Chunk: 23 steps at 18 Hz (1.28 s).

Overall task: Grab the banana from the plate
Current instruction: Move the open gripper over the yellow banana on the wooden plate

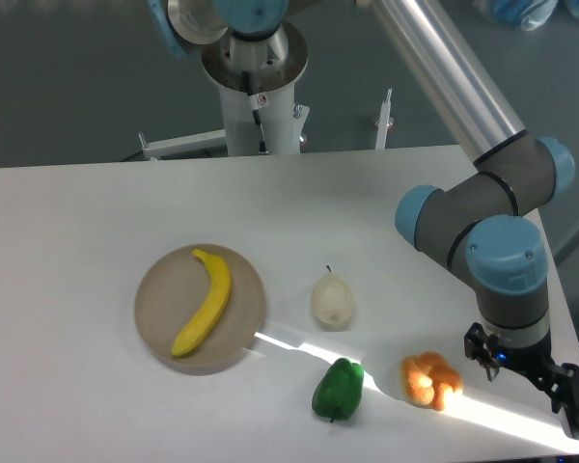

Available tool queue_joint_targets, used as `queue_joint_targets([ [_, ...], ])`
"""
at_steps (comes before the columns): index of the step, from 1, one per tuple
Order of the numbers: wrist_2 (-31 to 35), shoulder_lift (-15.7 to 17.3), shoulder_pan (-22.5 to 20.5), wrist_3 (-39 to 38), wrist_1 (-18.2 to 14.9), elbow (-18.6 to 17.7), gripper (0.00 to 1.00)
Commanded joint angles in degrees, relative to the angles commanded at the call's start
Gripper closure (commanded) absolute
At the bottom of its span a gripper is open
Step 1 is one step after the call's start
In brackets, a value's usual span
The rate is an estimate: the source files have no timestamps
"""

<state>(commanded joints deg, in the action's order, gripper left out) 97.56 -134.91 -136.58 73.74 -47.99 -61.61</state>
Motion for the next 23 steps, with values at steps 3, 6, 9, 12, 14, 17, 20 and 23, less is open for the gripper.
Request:
queue_joint_targets([
  [3, 0.09, -0.09, 0.0, 0.0, 0.0, 0.0, 0.0],
  [6, 0.09, -0.09, 0.09, -0.61, 0.0, -0.09, 0.0],
  [9, 0.0, 0.44, 0.09, -0.88, -0.17, -0.61, 0.0],
  [12, 0.18, 2.45, 0.18, -1.06, -0.17, -3.41, 0.0],
  [14, -0.09, 4.56, 0.0, -1.23, -0.44, -5.7, 0.0],
  [17, -0.18, 10.7, 0.26, -7.43, -0.97, -13.6, 0.0],
  [20, -1.13, 14.32, 2.37, -12.73, -1.14, -18.97, 0.0],
  [23, -6.13, 18.0, 3.34, -20.45, -1.41, -24.41, 0.0],
])
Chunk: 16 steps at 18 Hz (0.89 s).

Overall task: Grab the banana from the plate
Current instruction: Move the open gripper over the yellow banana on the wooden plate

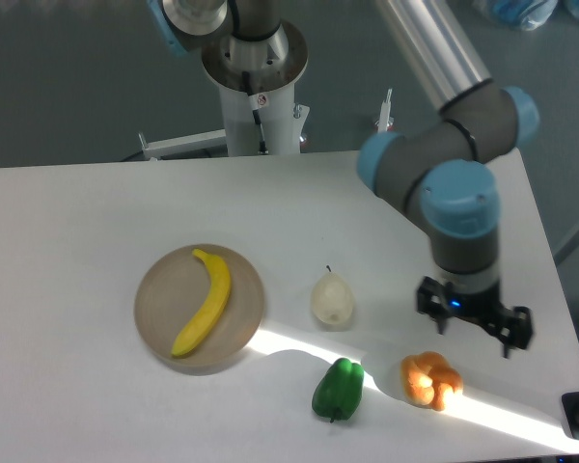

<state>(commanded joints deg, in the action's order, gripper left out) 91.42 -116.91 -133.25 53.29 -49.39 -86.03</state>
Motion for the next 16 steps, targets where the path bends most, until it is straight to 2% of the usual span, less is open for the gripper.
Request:
queue_joint_targets([
  [3, -4.13, 4.48, 0.79, -5.98, -0.52, -6.58, 0.0],
  [7, -6.17, 8.27, 4.38, -12.92, -0.44, -12.75, 0.0],
  [12, -6.0, 9.33, 11.68, -20.4, -0.26, -16.71, 0.0],
  [14, -5.12, 9.07, 15.19, -26.01, 0.61, -18.03, 0.0],
  [16, -5.12, 8.28, 17.22, -26.75, 1.58, -20.22, 0.0],
])
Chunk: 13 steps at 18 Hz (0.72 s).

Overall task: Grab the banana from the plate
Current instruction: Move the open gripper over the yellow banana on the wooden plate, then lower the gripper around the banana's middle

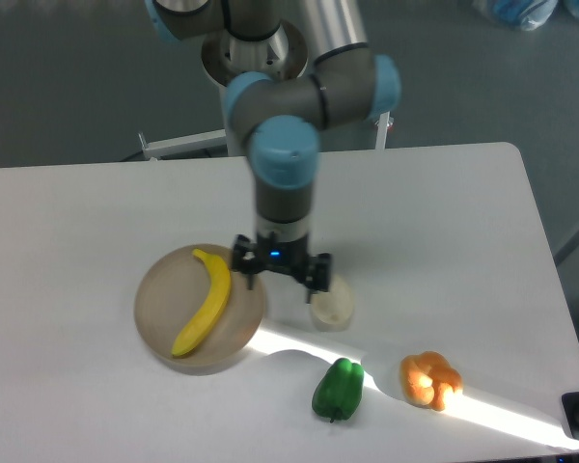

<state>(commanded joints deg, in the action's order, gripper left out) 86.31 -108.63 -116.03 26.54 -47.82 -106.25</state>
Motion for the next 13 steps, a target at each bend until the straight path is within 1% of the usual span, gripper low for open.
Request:
queue_joint_targets([
  [1, 0.35, -1.22, 1.05, -0.09, 0.96, -0.53, 0.0],
  [3, 0.96, -2.63, 2.73, -0.18, 1.94, -0.71, 0.0],
  [6, 1.06, -3.87, 3.09, -1.58, 2.38, -0.45, 0.0],
  [8, 1.06, -4.49, 3.52, -1.5, 4.22, -0.63, 0.0],
  [9, 1.32, -4.75, 3.79, -1.5, 4.57, -0.63, 0.0],
  [13, 2.98, -5.89, 4.31, -1.32, 4.75, -0.54, 0.0],
])
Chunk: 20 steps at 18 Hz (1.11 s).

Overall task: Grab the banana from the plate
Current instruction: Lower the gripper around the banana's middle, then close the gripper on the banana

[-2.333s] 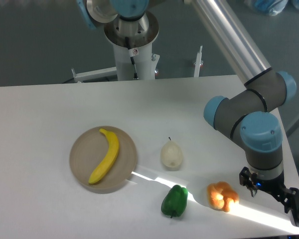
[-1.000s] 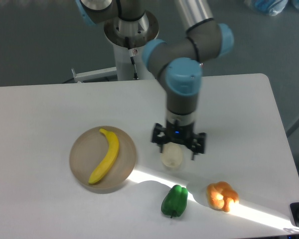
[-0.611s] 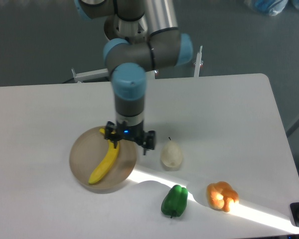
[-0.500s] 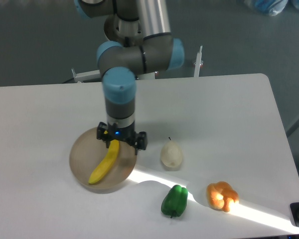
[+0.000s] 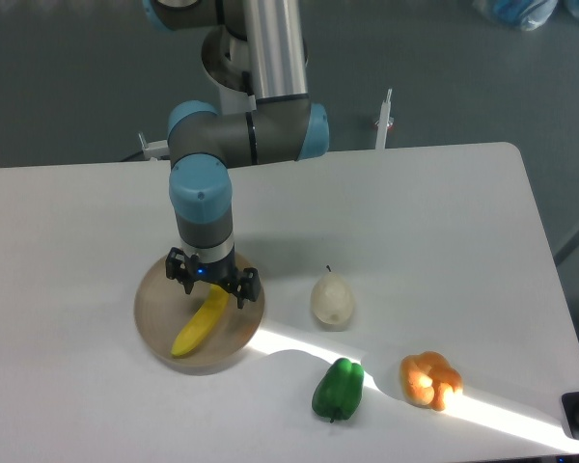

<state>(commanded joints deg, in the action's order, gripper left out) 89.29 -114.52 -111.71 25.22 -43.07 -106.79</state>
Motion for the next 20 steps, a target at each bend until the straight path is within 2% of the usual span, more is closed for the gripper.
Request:
queue_joint_targets([
  [8, 0.18, -1.76, 0.71, -0.26, 0.0, 0.35, 0.0],
  [9, 0.27, -1.76, 0.71, -0.26, 0.0, 0.35, 0.03],
  [11, 0.53, -1.76, 0.71, -0.18, 0.0, 0.18, 0.25],
  [12, 0.53, -1.76, 0.71, -0.18, -0.09, 0.18, 0.31],
  [17, 0.44, -1.67, 0.71, 0.0, -0.09, 0.26, 0.51],
  [20, 0.36, -1.41, 0.62, 0.26, -0.09, 0.44, 0.53],
])
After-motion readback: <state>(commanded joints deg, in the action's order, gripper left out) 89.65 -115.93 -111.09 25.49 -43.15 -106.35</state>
